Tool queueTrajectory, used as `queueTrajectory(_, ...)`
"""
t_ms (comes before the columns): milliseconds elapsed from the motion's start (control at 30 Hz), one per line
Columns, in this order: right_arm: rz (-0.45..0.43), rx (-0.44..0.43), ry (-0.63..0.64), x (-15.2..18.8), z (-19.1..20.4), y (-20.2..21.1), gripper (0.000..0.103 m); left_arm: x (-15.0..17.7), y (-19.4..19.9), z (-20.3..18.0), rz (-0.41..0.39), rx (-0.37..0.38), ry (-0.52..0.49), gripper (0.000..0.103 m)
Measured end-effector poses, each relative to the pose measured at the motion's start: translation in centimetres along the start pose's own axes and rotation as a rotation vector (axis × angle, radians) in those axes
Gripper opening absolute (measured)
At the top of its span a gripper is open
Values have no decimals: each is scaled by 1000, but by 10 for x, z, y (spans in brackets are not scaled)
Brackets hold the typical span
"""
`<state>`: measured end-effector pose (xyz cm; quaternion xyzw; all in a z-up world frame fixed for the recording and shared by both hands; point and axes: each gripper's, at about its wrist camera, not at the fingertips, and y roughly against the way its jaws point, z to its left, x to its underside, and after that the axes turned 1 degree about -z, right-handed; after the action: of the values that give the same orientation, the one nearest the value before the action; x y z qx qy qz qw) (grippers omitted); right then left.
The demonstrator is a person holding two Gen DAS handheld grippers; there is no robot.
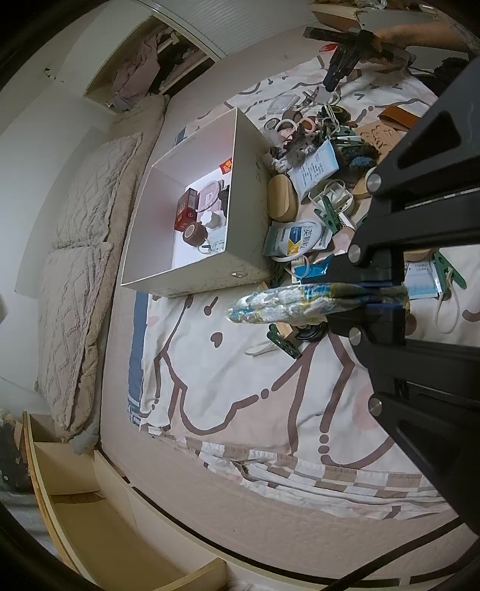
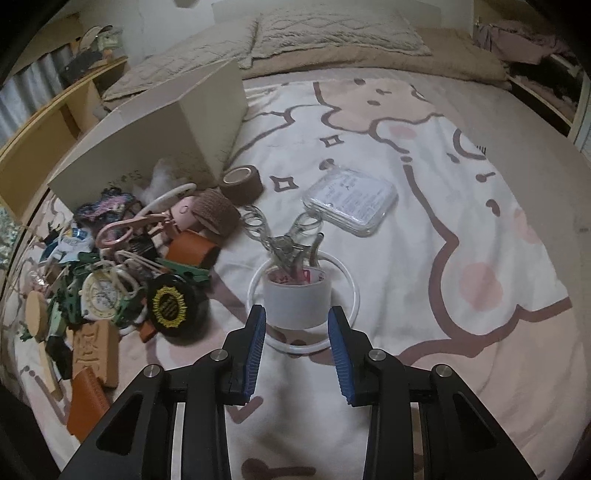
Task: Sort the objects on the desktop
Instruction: 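Lower the right gripper over the white tape roll and close on it, then lift the white tape roll with the right gripper while the left carries the pouch toward the box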
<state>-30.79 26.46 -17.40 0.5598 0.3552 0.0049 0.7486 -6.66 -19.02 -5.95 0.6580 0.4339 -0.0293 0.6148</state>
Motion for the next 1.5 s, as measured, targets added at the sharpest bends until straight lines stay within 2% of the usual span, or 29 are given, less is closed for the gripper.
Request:
queueTrajectory(67,4,6,3,-2,0,-6,38,0,-1,0,4,-3,-2,6)
queueTrajectory(133,-5,30,9,-4,2,-9,58,1,-2,-1,7,-4,-4,6)
queueTrajectory(200,-20,46,28,-7,5,-11,63,1,-3,-1,10,-4,-5,6)
queueTrajectory(333,-9,46,59,-11,7,-22,62,1,-6,-2,17,-7,-8,6)
queueTrajectory(367,2,49,65,-11,8,-26,57,0,-6,-2,19,-7,-8,6)
queueTrajectory(400,15,46,69,-12,8,-28,45,0,-7,-2,21,-7,-8,6)
queueTrajectory(500,21,39,76,-11,8,-25,45,0,-7,-2,20,-5,-9,6)
queueTrajectory(700,10,-42,53,-13,10,4,45,0,-8,-2,19,-4,-8,6)
queueTrajectory(900,-94,-102,21,-27,16,45,45,0,-4,-3,6,-2,-4,6)
queueTrajectory(1067,-151,-198,-25,-42,19,63,45,-1,-1,-4,1,2,-6,6)
queueTrajectory(1267,-81,-144,6,-32,25,45,45,-1,0,-4,0,4,-7,6)
queueTrajectory(1500,-36,-29,-44,-22,-4,21,45,-1,0,-5,0,2,-10,6)
